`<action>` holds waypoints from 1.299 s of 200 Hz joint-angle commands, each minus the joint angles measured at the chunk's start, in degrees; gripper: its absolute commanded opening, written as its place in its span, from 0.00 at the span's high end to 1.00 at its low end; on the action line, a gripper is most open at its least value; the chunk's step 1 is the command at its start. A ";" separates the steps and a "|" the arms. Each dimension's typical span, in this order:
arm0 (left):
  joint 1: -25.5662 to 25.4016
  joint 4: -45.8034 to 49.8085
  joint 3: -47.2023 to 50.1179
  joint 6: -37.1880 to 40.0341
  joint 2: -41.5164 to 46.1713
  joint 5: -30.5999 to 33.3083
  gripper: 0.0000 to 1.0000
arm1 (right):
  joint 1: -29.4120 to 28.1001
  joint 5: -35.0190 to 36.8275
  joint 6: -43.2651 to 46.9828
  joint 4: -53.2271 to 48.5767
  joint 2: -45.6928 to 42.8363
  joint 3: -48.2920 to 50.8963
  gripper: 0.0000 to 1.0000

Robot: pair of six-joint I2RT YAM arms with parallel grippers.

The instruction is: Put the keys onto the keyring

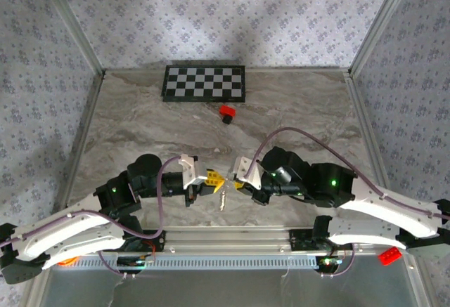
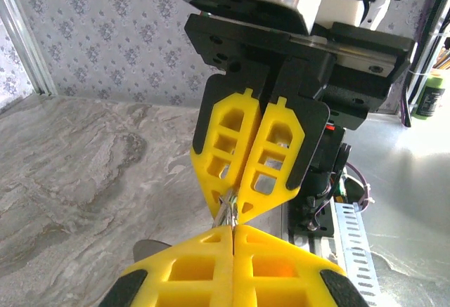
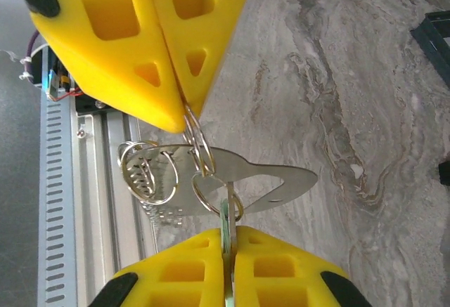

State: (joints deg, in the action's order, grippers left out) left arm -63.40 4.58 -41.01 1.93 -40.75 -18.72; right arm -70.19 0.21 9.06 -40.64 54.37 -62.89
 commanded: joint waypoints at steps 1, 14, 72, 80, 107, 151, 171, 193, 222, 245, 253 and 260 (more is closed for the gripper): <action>-0.06 -3.58 -0.38 0.09 0.00 -2.17 1.00 | -0.88 2.67 0.56 -1.00 0.72 -0.05 0.90; -0.06 -4.44 -0.10 -0.23 -0.20 -2.62 1.00 | -1.33 1.55 0.36 0.17 0.65 0.44 0.90; -0.06 -6.34 0.65 -1.20 0.12 -3.56 1.00 | -1.73 0.14 -0.75 1.14 0.38 2.05 0.88; -0.06 -6.55 0.73 -1.28 0.06 -3.67 1.00 | -1.77 -0.08 -0.80 1.34 0.41 2.21 0.87; -0.06 -6.95 1.02 -1.50 0.06 -4.01 1.00 | -1.67 0.14 -1.16 1.80 0.23 2.77 0.86; 0.00 -7.04 1.12 -1.75 0.33 -4.05 1.00 | -1.58 -0.21 -1.06 2.37 -0.17 3.40 0.83; -0.06 -6.78 1.27 -1.67 0.63 -3.56 1.00 | -1.61 -0.28 -1.99 2.84 -2.05 3.84 0.68; -0.02 -6.75 1.52 -1.59 1.04 -3.12 1.00 | -1.60 -1.26 -4.04 4.20 -6.41 5.04 0.52; -0.06 -7.65 1.78 -1.80 1.20 -3.16 1.00 | -1.53 -0.38 -5.76 7.66 -11.75 6.51 0.44; -0.06 -10.12 2.69 -2.58 1.62 -3.59 1.00 | -1.44 -2.21 -5.88 12.67 -13.45 7.21 0.45; -0.05 -12.27 3.35 -3.29 1.72 -3.76 1.00 | -1.50 -2.74 -5.90 14.96 -13.50 7.52 0.45; -0.05 -14.20 4.05 -3.89 1.73 -3.93 1.00 | -1.50 -3.39 -5.66 17.08 -13.41 7.90 0.46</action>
State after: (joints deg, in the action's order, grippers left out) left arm -63.40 -1.37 -37.95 0.12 -40.14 -21.26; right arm -71.57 -0.89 4.34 -31.68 40.97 -56.14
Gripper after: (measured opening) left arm 0.047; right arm 0.549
